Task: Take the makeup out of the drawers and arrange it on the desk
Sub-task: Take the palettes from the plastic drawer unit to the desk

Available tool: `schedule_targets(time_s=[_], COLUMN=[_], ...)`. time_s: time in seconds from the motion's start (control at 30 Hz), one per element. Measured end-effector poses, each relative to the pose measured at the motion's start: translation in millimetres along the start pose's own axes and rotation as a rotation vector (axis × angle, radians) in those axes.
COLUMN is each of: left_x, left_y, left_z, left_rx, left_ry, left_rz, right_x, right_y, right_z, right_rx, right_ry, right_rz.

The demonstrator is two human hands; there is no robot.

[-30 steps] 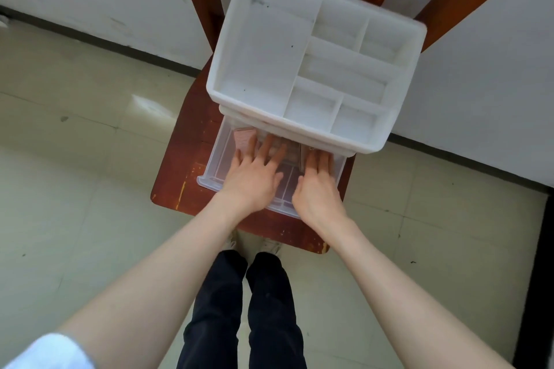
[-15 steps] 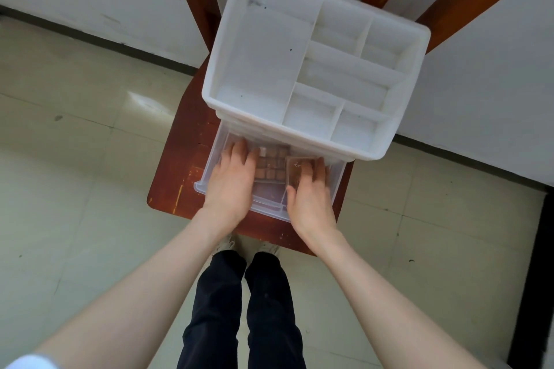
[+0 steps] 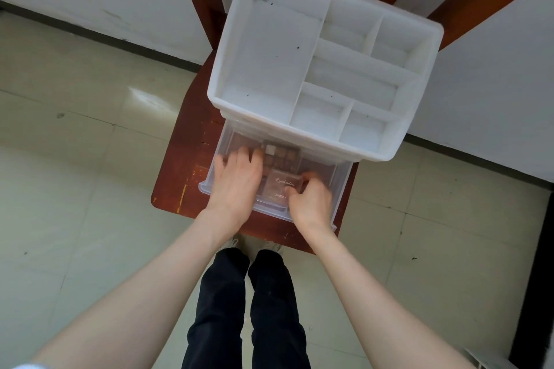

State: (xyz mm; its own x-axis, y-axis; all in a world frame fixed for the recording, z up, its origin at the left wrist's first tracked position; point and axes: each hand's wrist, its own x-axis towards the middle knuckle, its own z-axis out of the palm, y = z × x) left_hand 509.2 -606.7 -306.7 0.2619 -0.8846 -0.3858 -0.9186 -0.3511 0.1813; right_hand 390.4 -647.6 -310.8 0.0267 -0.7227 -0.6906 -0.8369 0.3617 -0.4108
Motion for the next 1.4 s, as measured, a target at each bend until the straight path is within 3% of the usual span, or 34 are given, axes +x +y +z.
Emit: schedule_targets(time_s=[0.1, 0.23, 0.33, 0.43, 0.63, 0.73, 0.8, 0.9, 0.97, 1.07, 1.23, 1.4], left_x=[-8.4, -7.2, -5.6, -5.4, -8.4, -10.7, -13.7, -21.3, -29.3, -43.5, -63.0, -68.5], left_y=[-2.6, -14.8, -16.5, -9.0, -10.4, -12.3, -14.4, -21.0, -26.6, -33.6, -38.5, -38.2], left_z=[-1.4, -13.9, -20.2, -17.2, -12.5, -14.3, -15.9, -19.9, -22.4, -24.0, -18.2, -14.3], left_rx=[-0.377, -0.863, -1.153, -1.151, -0.926, -0.906, -0.842, -0.778, -0.817, -1.023, -1.391, -1.627], left_ry=[-0.003, 0.052, -0.005, -0.033, -0.011, -0.088, -0.076, 0.019, 0.081, 0.139, 0.231, 0.234], left_rz=[-0.067, -0.397, -0.478, -0.456, -0.397, -0.403, -0.386, -0.36, -0.391, -0.508, -0.677, -0.794], right_x=[-2.1, -0.6, -1.1, -3.9, -7.5, -7.2, -4.1, 2.9, 7.7, 14.8, 14.2, 6.7], right_y=[0.7, 3.4, 4.4, 1.9, -0.9, -4.4, -4.5, -4.0, -6.5, -10.0, -8.8, -5.1], right_z=[-1.4, -7.4, -10.7, -7.7, -10.1, -9.7, -7.1, -3.7, 0.8, 9.6, 17.9, 18.8], right_rx=[0.176, 0.517, 0.551, 0.606, 0.775, 0.817, 0.627, 0.117, -0.154, -0.427, -0.423, -0.193], right_ry=[-0.073, -0.148, -0.194, -0.28, -0.435, -0.382, -0.197, 0.092, 0.132, 0.112, 0.155, 0.116], right_rz=[0.009, 0.175, 0.163, 0.128, 0.079, 0.137, 0.098, -0.185, -0.31, -0.26, -0.242, -0.195])
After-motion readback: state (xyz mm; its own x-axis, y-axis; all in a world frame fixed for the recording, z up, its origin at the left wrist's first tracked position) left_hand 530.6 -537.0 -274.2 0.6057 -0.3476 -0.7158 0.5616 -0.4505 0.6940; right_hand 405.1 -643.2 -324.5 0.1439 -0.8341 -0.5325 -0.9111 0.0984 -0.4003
